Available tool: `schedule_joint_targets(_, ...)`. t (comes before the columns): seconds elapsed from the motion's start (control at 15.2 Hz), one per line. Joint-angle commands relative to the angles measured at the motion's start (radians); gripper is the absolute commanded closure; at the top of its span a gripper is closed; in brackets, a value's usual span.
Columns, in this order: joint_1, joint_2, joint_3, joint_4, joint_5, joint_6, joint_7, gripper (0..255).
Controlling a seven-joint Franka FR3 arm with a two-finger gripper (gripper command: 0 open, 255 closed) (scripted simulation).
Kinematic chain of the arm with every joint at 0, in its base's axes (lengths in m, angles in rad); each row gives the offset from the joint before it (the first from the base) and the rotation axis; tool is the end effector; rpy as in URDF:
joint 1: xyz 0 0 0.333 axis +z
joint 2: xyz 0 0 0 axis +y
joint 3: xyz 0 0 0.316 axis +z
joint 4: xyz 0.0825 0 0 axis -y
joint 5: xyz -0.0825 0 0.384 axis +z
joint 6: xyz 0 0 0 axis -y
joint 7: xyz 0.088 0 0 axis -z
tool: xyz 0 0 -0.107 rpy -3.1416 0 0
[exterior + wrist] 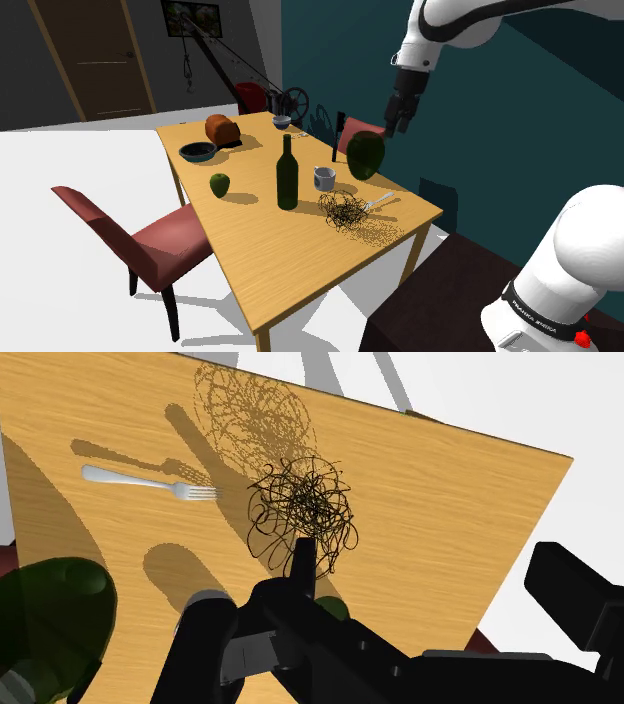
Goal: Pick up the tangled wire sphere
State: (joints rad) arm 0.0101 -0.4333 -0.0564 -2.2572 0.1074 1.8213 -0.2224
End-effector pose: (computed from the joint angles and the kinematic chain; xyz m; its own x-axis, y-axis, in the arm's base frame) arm 0.4224 -0.0133 0.5313 0.9880 0.1524 0.0230 0.1541 -0.9801 -0.1253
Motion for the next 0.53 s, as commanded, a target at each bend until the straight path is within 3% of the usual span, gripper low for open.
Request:
schedule_joint_targets(0.0,0.003,0.069,-0.012,0.010,0.010,0.042,-0.028,0)
schedule_joint_targets(0.46,0.016,0.342,-0.033,0.120,0.065,0.140,-0.114,0)
